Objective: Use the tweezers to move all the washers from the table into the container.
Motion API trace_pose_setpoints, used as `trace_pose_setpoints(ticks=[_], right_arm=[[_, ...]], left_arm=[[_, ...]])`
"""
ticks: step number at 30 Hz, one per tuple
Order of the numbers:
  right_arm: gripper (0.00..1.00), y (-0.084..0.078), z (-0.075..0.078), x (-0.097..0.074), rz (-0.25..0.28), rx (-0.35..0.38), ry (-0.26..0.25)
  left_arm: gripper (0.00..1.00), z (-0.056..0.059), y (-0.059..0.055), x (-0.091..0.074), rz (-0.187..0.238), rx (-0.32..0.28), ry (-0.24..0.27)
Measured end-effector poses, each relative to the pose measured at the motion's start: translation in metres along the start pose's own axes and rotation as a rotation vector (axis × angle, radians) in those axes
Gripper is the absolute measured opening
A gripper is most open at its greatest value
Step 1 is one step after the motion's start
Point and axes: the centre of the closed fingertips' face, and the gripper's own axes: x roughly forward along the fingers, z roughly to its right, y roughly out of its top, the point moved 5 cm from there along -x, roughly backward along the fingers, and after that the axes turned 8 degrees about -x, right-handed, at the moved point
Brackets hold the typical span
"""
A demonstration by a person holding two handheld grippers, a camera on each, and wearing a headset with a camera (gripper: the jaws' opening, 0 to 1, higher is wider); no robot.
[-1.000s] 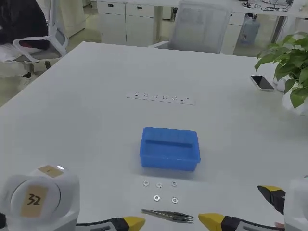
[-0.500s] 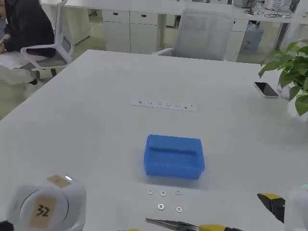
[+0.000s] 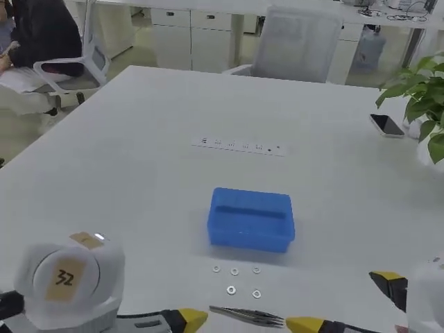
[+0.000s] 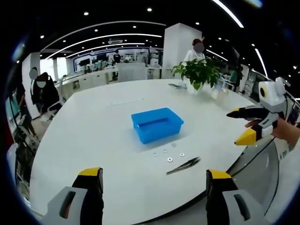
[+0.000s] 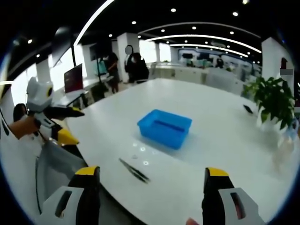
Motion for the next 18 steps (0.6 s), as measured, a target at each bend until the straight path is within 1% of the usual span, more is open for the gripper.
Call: trace_pose_setpoints(ticks=[3, 8, 12, 15, 16, 17, 18], right_arm=[[0.9, 0.0022, -0.0024, -0.0011, 0.012, 0.0, 0.005], [0.9, 0.0029, -0.0048, -0.0022, 0.006, -0.003, 0.004], [0.9, 0.0074, -0.0067, -0.0046, 0.02, 0.003, 0.007], [0.89, 0.0096, -0.008, -0.0049, 0.022, -0.014, 0.014], [0.89, 0.01, -0.0081, -0.0043, 0.023, -0.022, 0.017], [0.89, 0.01, -0.0081, -0.0032, 0.021, -0.029, 0.018], [0.88, 0.0097, -0.0081, -0.0011, 0.017, -0.035, 0.02]], left_arm=[[0.91, 0.0004, 0.002, -0.0001, 0.005, 0.007, -0.002], [0.88, 0.0014, 0.002, -0.0016, -0.007, 0.015, -0.012], [0.78, 0.0037, 0.0018, -0.0035, -0.018, 0.009, -0.052], [0.75, 0.0038, 0.0019, -0.001, -0.017, -0.004, -0.096], [0.73, 0.0036, 0.0024, -0.0002, -0.013, -0.002, -0.105], [0.69, 0.0044, 0.0032, -0.0002, -0.012, 0.002, -0.113], [0.64, 0.0062, 0.0039, 0.0004, -0.019, 0.019, -0.136]])
